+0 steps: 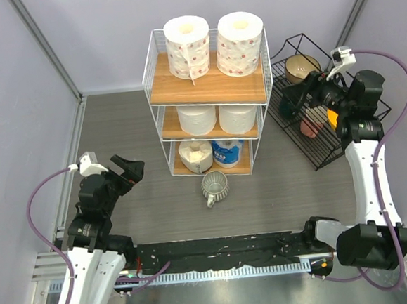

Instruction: Place and organize the paper towels onto the shelf

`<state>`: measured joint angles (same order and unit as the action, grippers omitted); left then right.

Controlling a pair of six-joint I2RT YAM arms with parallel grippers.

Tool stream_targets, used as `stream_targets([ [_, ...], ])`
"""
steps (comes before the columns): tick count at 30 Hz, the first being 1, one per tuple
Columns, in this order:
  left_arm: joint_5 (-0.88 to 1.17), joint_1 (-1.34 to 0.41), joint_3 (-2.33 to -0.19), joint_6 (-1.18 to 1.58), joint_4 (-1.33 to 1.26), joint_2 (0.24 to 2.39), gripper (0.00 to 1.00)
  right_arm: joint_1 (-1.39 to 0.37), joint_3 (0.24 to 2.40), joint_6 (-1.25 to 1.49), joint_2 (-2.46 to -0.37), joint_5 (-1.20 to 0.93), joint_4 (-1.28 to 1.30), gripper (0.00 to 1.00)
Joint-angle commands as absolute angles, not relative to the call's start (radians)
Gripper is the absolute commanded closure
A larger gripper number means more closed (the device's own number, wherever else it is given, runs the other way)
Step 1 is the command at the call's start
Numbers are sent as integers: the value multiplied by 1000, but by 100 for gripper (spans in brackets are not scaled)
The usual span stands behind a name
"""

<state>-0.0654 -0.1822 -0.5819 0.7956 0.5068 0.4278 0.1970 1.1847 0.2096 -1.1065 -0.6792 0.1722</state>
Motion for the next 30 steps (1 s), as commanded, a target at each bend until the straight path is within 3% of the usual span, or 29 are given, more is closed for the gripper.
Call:
stream_targets([
  [1, -43, -183, -592, 773, 474, 428, 0, 206, 1178, 258, -1147, -839, 106, 21],
  [17, -49, -184, -588, 769, 472, 431, 0, 204, 1103, 351, -1181, -1087, -87, 21],
  [30, -52, -183, -578, 773, 477, 419, 0, 78, 1111, 350, -1210, -943, -87, 21],
])
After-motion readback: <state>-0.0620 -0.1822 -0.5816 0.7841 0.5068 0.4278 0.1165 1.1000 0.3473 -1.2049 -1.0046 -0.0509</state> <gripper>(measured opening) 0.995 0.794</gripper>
